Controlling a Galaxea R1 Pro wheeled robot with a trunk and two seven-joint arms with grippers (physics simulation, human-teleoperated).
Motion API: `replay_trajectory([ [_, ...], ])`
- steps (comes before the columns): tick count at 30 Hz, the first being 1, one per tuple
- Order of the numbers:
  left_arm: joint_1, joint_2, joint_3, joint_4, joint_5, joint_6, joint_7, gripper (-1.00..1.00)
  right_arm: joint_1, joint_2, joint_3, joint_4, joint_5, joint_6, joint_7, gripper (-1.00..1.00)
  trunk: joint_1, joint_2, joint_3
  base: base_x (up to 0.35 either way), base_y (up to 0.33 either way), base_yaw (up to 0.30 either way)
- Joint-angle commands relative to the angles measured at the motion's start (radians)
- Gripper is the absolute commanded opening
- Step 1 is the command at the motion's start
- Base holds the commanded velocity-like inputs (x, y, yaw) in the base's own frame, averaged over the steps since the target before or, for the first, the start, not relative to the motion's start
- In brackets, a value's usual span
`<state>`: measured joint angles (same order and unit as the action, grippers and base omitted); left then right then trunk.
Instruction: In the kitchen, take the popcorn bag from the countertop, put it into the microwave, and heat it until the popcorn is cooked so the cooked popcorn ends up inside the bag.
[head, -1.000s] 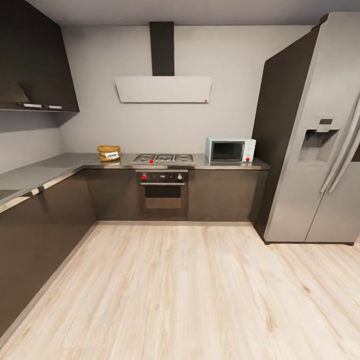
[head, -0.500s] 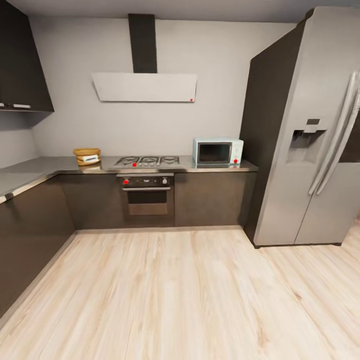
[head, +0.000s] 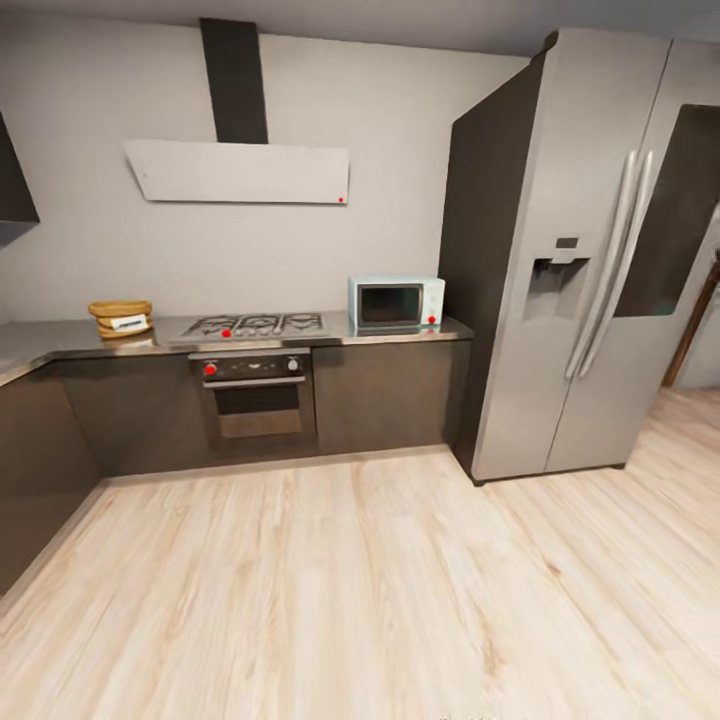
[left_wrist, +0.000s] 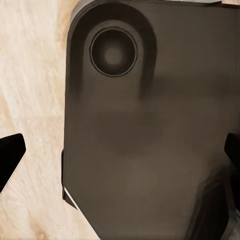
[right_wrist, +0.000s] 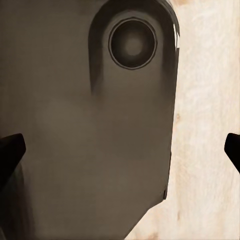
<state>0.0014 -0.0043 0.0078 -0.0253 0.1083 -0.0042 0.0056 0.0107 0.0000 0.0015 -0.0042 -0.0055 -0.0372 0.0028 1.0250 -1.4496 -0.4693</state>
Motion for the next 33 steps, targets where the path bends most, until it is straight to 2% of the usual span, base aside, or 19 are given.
replay_trajectory([
  [1, 0.0, -0.001, 0.0, -0.001, 0.009, 0.0, 0.001, 1.0, 0.0, 0.0, 0.0, 0.0, -0.001, -0.003, 0.0, 1.0, 0.0, 0.0, -0.001, 0.0, 0.0, -0.242],
  [12, 0.0, -0.008, -0.003, -0.001, 0.004, 0.001, -0.001, 1.0, 0.0, 0.002, 0.0, 0.0, -0.001, -0.004, 0.0, 1.0, 0.0, 0.0, -0.001, 0.248, 0.0, -0.234],
  [20, 0.0, -0.008, -0.005, -0.001, 0.005, 0.014, 0.001, 1.0, 0.0, 0.0, 0.012, 0.0, 0.014, -0.009, 0.002, 1.0, 0.0, 0.0, -0.001, 0.316, -0.05, -0.011],
  [33, 0.0, -0.009, -0.005, -0.001, 0.009, 0.015, 0.001, 1.0, 0.0, 0.0, 0.011, 0.0, 0.013, -0.01, 0.001, 1.0, 0.0, 0.0, -0.001, 0.316, -0.115, 0.0],
])
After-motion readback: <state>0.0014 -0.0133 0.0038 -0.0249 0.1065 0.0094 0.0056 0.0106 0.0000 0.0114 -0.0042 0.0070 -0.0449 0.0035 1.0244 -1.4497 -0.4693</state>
